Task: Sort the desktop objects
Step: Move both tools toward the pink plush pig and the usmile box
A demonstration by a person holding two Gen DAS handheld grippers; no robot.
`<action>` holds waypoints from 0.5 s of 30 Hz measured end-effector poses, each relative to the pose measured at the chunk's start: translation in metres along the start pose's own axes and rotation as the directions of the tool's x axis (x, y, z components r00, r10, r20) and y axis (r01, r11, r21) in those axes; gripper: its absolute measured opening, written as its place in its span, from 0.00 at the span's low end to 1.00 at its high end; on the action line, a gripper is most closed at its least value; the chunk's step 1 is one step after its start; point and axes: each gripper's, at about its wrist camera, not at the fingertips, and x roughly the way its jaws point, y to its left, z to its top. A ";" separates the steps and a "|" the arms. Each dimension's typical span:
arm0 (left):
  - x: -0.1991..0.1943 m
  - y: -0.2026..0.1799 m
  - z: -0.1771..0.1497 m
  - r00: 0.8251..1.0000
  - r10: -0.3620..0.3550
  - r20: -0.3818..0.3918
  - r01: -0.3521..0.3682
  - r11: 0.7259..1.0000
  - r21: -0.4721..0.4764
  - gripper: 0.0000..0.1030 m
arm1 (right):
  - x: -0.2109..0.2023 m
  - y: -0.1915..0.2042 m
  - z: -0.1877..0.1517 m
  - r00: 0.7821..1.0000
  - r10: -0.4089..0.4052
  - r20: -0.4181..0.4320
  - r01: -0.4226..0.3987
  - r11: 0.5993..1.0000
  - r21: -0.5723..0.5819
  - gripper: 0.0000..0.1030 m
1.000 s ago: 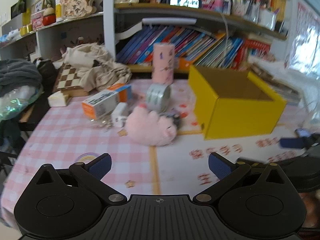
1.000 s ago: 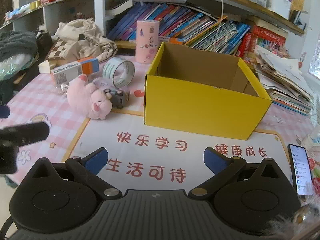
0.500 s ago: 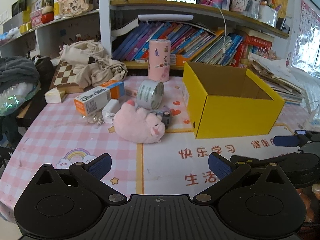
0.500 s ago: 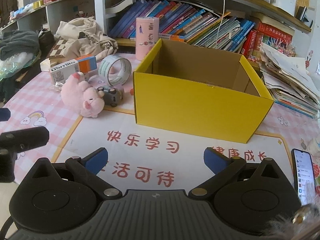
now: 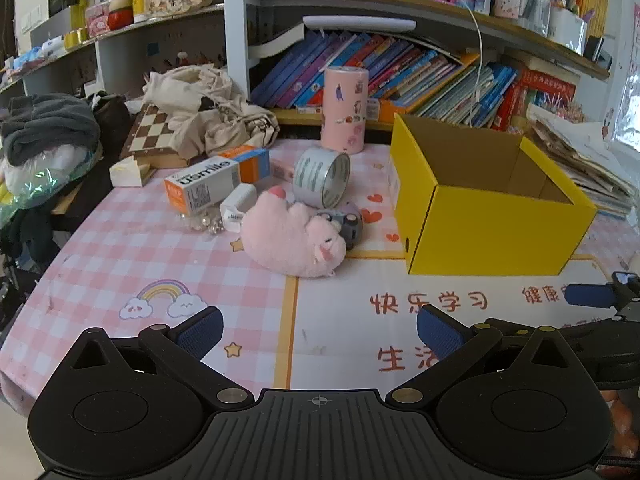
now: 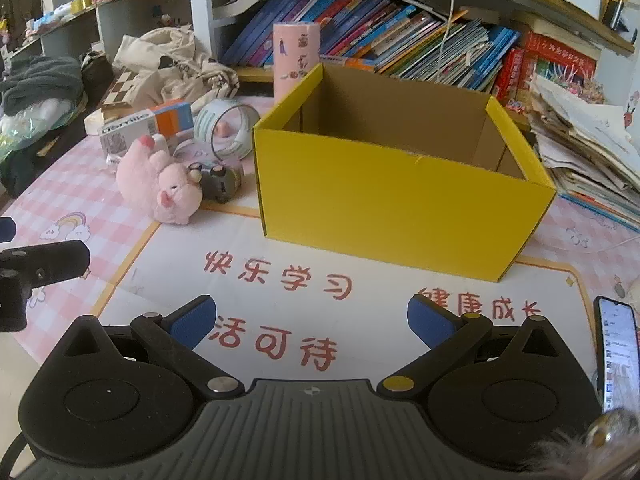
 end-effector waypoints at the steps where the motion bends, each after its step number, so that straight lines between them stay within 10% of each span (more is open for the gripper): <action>1: 0.000 0.001 0.000 1.000 0.000 -0.002 0.000 1.000 -0.001 1.00 | 0.001 0.000 0.000 1.000 0.001 -0.003 -0.001 1.000 0.000 1.00; 15: 0.025 0.034 0.019 0.998 -0.053 -0.017 0.053 0.999 0.006 1.00 | 0.018 0.026 0.019 1.000 -0.021 -0.002 0.021 0.999 0.024 1.00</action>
